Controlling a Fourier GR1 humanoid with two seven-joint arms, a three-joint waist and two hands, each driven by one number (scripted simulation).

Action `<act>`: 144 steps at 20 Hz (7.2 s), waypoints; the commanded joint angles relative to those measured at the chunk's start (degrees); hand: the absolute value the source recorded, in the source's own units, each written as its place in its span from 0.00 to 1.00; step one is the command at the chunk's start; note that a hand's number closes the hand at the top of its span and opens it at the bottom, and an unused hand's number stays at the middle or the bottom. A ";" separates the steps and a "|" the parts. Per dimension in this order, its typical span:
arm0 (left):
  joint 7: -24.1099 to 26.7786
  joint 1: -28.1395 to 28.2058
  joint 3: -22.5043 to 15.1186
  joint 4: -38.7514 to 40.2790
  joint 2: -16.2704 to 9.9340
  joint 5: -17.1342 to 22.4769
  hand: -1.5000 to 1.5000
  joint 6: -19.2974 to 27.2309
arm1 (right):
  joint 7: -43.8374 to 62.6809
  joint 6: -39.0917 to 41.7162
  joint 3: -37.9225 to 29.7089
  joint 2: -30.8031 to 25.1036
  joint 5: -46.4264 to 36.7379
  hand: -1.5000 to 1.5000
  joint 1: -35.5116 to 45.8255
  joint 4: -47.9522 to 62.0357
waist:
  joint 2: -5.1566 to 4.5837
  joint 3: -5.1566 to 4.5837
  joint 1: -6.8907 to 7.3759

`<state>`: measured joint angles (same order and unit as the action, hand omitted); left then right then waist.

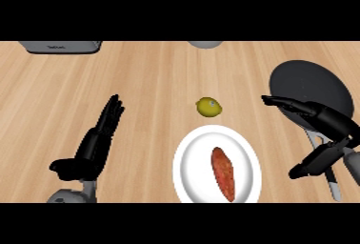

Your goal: Pick the sweet potato from the plate and place it in the pan

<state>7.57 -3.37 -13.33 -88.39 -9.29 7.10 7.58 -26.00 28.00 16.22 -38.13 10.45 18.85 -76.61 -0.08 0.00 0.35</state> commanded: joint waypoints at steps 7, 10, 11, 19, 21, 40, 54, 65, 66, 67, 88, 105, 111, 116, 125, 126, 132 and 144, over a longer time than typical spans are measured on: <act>0.74 2.47 -2.10 -1.32 1.52 -1.75 0.50 0.08 | 12.86 -0.10 12.49 2.95 -18.14 0.00 8.40 -4.78 | 0.09 -0.06 0.76; -1.61 -0.15 0.04 -2.52 0.07 -1.58 0.50 0.25 | 14.61 0.56 17.69 4.56 -24.44 0.00 9.26 -5.29 | 0.06 -0.01 0.66; -0.73 0.87 0.11 -1.15 0.70 -1.12 0.50 -0.01 | 12.31 0.76 18.87 1.91 -26.25 0.00 5.11 -9.22 | 0.20 -0.02 -0.36; -0.69 4.23 -0.16 -3.96 1.27 -2.18 0.50 -0.51 | 20.93 1.89 22.16 10.24 -37.02 0.00 6.49 -6.96 | 0.14 -0.01 0.09; 1.26 -1.86 2.45 3.56 2.65 -2.51 0.50 -1.24 | 14.96 1.04 20.90 8.82 -40.49 0.00 2.68 -5.34 | 0.05 -0.01 -0.34; -3.17 -1.46 3.94 0.16 6.16 -5.92 0.50 -3.32 | 11.58 5.90 9.85 21.74 -53.20 0.00 0.57 1.83 | 0.07 0.00 -0.27; -1.02 0.96 4.72 -0.57 6.12 -7.17 0.50 -4.23 | 3.04 -6.23 16.59 27.41 -67.70 1.00 3.52 17.27 | -0.01 0.01 0.09; -0.81 2.37 4.90 -1.04 6.50 -6.65 0.50 -5.42 | 16.97 -13.20 0.14 31.38 -66.40 1.00 5.72 15.80 | 0.04 -0.08 -0.82; -1.29 3.21 4.00 -1.89 6.79 -7.66 0.50 -4.64 | 22.68 -15.21 -3.22 33.08 -65.84 1.00 5.37 16.27 | 0.22 -0.07 -1.23; -1.65 3.13 4.77 -1.99 6.55 -6.87 0.50 -4.85 | 27.42 -16.87 -6.90 32.43 -65.93 1.00 6.93 16.54 | 0.25 -0.13 -1.61; -0.86 0.89 6.51 -0.25 5.15 -5.95 0.50 -7.19 | 84.87 -58.26 -13.70 38.12 -86.66 1.00 24.17 14.62 | -0.08 0.00 0.28; -3.27 2.57 3.86 -4.65 7.27 -8.14 0.50 -5.67 | 69.42 -80.31 -29.24 21.44 -87.41 1.00 20.78 34.05 | -0.42 0.08 1.02; -5.77 1.54 5.53 -6.52 6.13 -5.99 0.50 -7.15 | 53.07 -87.96 -35.50 15.23 -71.62 1.00 19.78 39.32 | -0.46 0.18 1.12; -1.22 -1.12 5.02 0.71 8.17 -7.59 0.50 -6.50 | 42.48 -90.67 -39.71 12.31 -64.35 1.00 23.29 48.24 | -1.13 0.28 1.89; -1.33 0.52 3.17 -1.52 8.74 -8.57 0.50 -6.28 | 36.21 -59.27 -46.48 10.61 -52.36 0.00 26.75 57.55 | -1.42 0.45 2.65; -3.58 -1.23 4.89 -2.46 7.38 -6.65 0.50 -7.71 | 35.02 -58.18 -46.89 9.44 -52.09 0.00 27.95 58.39 | -1.61 0.46 3.23; -0.22 0.90 4.41 -1.62 7.01 -8.09 0.50 -7.57 | 21.61 -67.21 -52.51 11.27 -46.32 0.00 26.69 55.69 | -1.51 0.44 3.05; -1.53 3.60 6.66 -2.75 5.67 -6.29 0.50 -8.46 | 2.90 -54.10 -65.22 11.44 -26.24 0.00 21.87 50.81 | 0.03 0.08 0.05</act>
<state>5.55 -1.89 -7.78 -90.60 -2.18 -0.36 0.55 -18.98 -31.97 -45.99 -27.17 -21.58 42.38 -23.73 -0.55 0.19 1.27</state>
